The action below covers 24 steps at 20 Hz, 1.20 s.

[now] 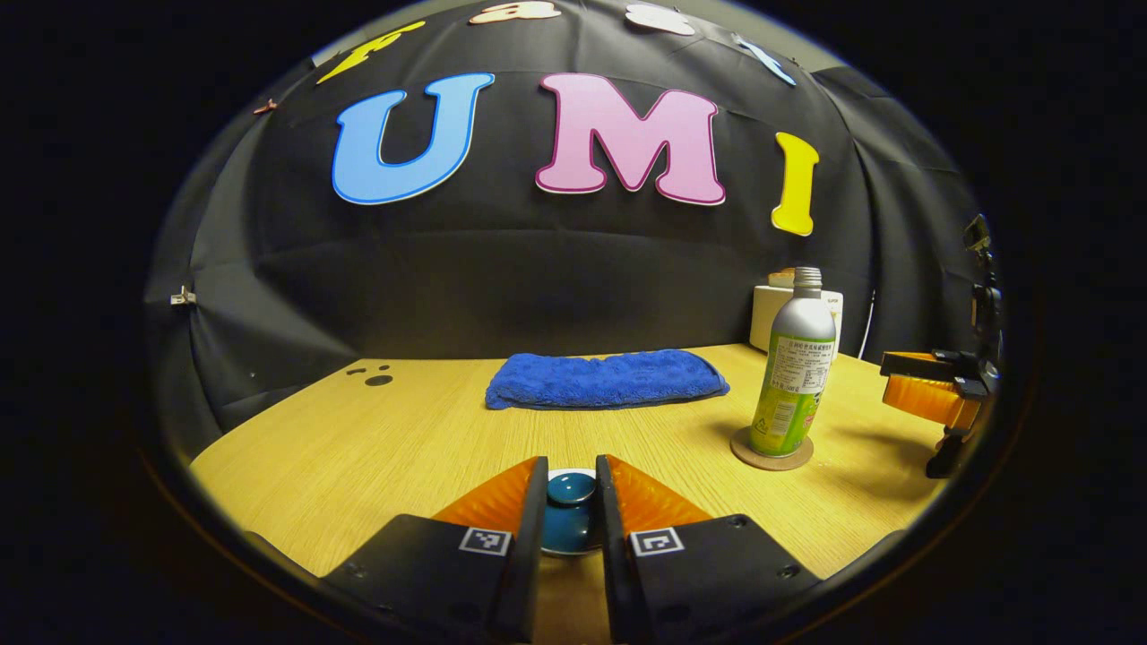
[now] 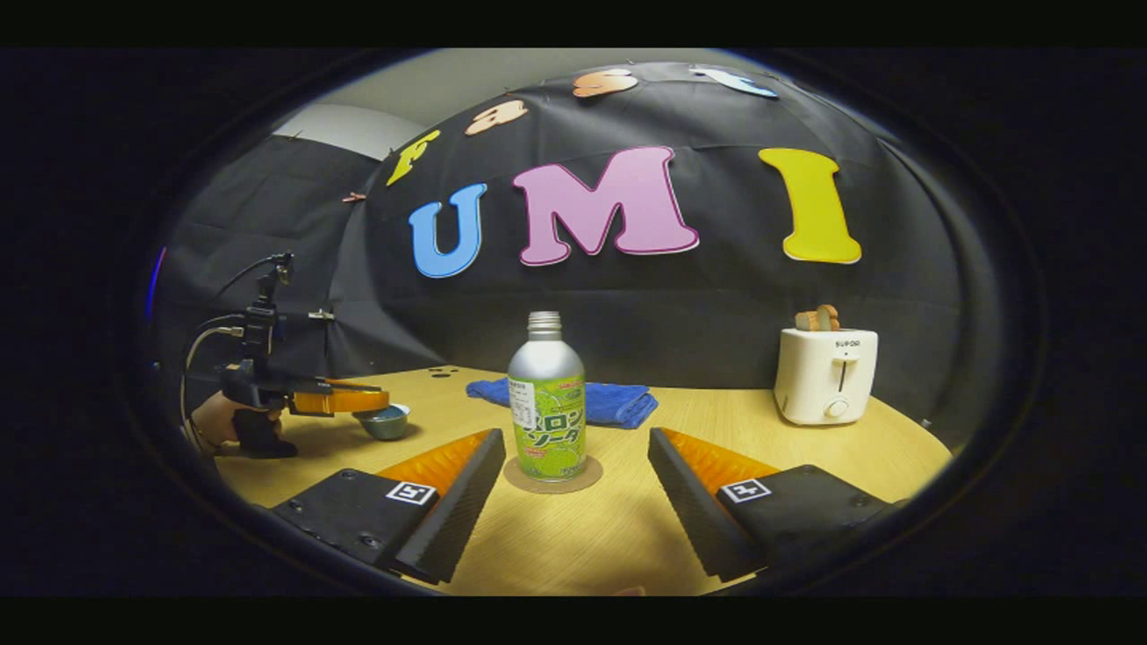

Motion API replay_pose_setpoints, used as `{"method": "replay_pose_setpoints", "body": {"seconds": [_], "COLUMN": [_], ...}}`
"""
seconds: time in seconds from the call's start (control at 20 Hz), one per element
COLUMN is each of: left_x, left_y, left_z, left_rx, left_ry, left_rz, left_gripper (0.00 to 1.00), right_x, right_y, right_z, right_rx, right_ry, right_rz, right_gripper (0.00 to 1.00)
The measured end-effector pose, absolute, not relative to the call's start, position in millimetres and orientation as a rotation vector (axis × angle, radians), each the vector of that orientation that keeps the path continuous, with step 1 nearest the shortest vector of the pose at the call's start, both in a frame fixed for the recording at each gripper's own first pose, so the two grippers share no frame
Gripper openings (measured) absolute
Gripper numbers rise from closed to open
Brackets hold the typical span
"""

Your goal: Open the teacup lid with one hand, grasp the water bottle and pour water into the teacup with the other hand; after pouring, place the water bottle on the coaster and then close the teacup lid.

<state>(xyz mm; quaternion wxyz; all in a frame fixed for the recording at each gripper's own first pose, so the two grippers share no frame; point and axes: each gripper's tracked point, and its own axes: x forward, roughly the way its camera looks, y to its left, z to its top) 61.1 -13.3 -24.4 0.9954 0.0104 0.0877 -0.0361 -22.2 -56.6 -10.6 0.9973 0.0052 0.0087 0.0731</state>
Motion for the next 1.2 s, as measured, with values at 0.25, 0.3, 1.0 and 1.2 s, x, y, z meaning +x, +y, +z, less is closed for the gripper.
{"method": "replay_pose_setpoints", "body": {"seconds": [0.25,0.3,1.0,1.2], "left_x": [56.9,54.7,16.1,16.4], "left_y": [-16.3,-16.0,-16.2,-8.2], "left_z": [-22.6,-22.5,-1.3,-1.2], "left_rx": [0.031,0.032,0.006,0.005], "left_ry": [0.16,0.157,0.003,0.003], "left_rz": [-0.081,-0.08,-0.024,0.029], "left_gripper": [0.51,0.57,0.93,0.95], "right_x": [-22.3,-22.2,-44.8,-36.2], "right_y": [-57.2,-58.0,-21.3,-33.6], "right_z": [-10.4,-10.5,-10.7,-13.3], "right_rx": [0.01,0.01,0.007,0.002], "right_ry": [0.018,0.018,0.014,0.011], "right_rz": [0.139,0.136,0.042,-0.084], "right_gripper": [0.99,0.99,0.99,0.98]}}
